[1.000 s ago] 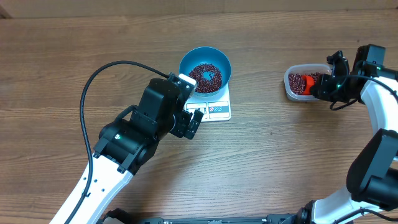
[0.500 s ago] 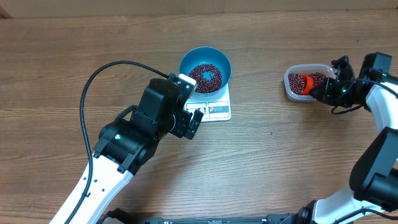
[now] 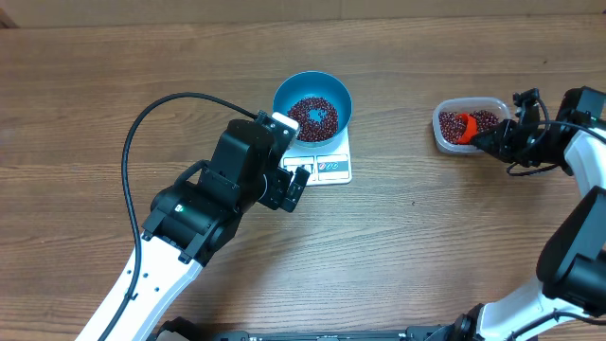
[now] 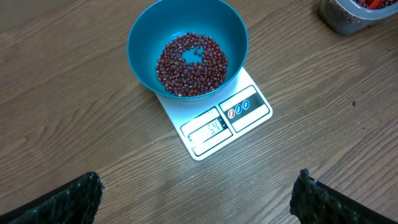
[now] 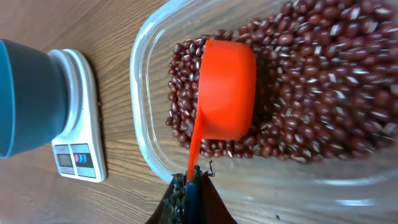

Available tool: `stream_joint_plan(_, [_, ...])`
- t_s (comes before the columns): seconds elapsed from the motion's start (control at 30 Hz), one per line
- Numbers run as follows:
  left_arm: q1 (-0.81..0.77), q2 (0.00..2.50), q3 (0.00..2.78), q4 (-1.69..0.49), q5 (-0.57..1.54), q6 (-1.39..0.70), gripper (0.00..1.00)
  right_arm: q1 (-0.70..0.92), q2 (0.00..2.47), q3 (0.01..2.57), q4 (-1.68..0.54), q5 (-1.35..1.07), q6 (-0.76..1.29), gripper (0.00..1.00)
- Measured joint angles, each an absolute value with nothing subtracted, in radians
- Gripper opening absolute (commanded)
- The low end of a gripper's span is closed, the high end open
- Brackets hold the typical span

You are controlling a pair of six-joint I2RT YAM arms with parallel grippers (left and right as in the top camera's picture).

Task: Scoop item into bowl and weigh 150g on scale
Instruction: 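Scoop more beans from the tub with the red cup, right gripper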

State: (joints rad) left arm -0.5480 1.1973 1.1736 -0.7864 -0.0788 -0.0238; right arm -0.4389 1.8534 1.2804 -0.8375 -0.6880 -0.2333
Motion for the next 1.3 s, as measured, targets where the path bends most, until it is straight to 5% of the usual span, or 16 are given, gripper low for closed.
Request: stream_joint_plan(1.3, [-0.548, 1.197, 1.174, -0.786, -0.079, -0.023, 1.00, -0.582, 1.938, 1.280, -0.831, -1.005, -0.232, 0.04])
